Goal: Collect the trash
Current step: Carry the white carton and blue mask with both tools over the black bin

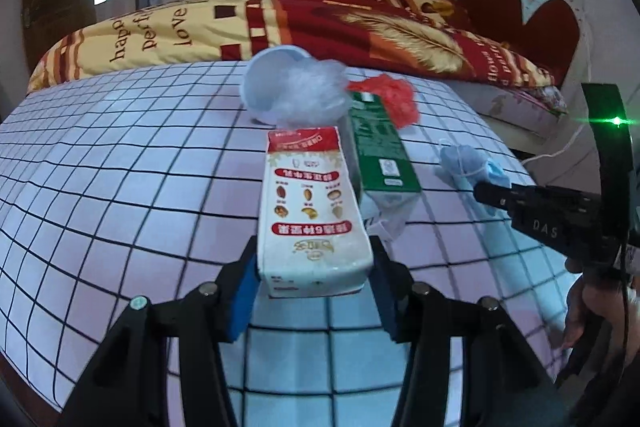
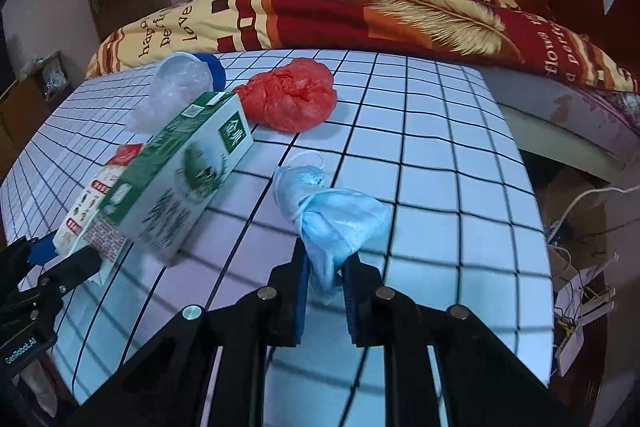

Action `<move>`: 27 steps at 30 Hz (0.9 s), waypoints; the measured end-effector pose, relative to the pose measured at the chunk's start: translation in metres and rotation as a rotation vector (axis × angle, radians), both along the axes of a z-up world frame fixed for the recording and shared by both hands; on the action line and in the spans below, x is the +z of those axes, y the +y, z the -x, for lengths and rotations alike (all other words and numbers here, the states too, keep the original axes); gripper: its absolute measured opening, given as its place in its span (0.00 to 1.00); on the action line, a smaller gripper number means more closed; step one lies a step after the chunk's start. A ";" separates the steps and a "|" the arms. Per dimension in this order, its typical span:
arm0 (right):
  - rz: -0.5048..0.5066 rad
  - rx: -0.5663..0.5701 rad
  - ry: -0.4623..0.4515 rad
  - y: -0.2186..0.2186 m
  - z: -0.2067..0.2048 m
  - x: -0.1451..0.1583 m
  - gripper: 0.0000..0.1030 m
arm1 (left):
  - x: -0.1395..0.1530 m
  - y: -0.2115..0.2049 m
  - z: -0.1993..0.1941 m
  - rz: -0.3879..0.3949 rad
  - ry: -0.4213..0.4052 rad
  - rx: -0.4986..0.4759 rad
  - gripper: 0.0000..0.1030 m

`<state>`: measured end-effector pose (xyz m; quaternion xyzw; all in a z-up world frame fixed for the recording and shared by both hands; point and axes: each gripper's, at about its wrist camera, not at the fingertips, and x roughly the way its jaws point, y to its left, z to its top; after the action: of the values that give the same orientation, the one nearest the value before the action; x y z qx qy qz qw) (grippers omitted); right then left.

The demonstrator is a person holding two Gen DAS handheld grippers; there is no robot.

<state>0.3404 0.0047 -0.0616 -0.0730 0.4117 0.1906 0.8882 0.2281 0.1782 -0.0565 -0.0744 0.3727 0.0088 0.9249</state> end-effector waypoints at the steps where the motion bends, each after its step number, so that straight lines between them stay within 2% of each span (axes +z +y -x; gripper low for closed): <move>1: -0.004 -0.003 -0.001 -0.003 0.004 0.002 0.16 | 0.002 -0.003 0.003 -0.002 -0.002 -0.004 0.51; 15: -0.036 -0.046 -0.061 -0.062 0.099 0.038 0.15 | 0.010 -0.019 0.066 -0.009 -0.019 0.004 0.50; 27: -0.049 -0.129 -0.077 -0.123 0.176 0.040 0.15 | 0.020 -0.070 0.117 -0.014 -0.053 -0.087 0.50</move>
<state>0.1644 -0.1183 -0.0220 -0.0318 0.3765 0.1401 0.9152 0.1115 0.1081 -0.0369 -0.0519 0.3508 -0.0307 0.9345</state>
